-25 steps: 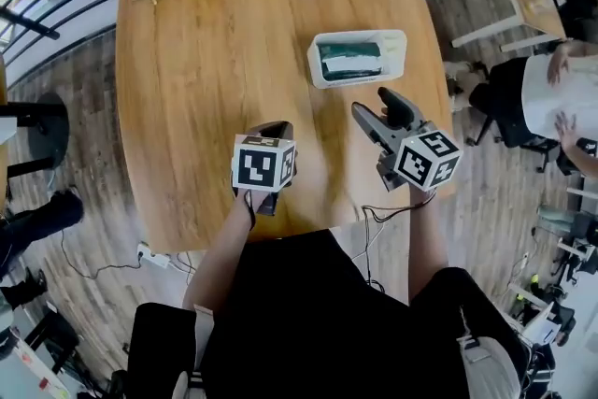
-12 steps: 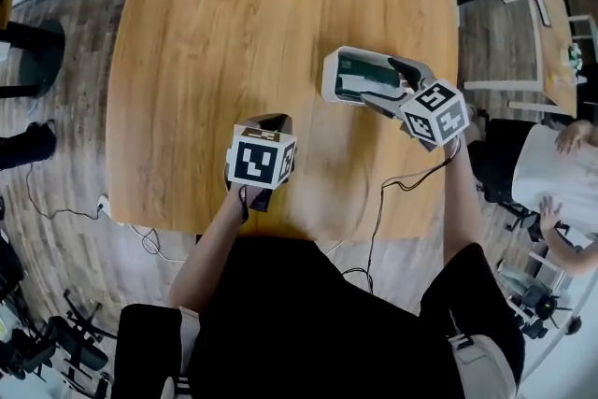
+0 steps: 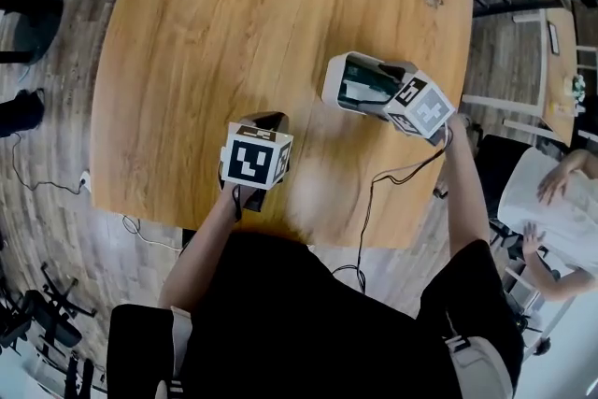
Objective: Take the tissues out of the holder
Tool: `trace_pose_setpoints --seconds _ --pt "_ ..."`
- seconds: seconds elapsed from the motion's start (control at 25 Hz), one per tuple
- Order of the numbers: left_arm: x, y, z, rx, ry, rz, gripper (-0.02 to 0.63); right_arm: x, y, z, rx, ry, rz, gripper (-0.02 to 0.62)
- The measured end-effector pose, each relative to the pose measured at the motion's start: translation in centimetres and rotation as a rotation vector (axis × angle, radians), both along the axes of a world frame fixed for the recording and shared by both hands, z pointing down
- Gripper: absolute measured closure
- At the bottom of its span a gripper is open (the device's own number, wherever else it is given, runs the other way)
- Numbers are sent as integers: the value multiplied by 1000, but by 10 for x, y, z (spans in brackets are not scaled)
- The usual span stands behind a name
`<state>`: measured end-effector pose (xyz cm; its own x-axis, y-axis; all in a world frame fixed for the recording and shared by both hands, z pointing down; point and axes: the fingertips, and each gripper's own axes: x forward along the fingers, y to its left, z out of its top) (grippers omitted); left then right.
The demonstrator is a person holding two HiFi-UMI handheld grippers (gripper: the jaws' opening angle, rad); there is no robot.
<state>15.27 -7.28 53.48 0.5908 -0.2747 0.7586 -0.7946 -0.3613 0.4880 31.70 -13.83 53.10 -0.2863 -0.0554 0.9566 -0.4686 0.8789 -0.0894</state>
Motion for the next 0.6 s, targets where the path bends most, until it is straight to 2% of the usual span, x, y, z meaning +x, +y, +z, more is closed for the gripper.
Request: trace_pose_setpoints --seconds 0.12,0.28,0.6 --pt "-4 0 6 -18 -4 -16 595 0 1 8 -37 61 -47 201" --pt "-7 -3 11 -34 0 -32 595 0 8 26 -55 193 -168 244" --pt "-6 -4 13 -42 11 -36 595 -3 9 34 -42 217 -215 256"
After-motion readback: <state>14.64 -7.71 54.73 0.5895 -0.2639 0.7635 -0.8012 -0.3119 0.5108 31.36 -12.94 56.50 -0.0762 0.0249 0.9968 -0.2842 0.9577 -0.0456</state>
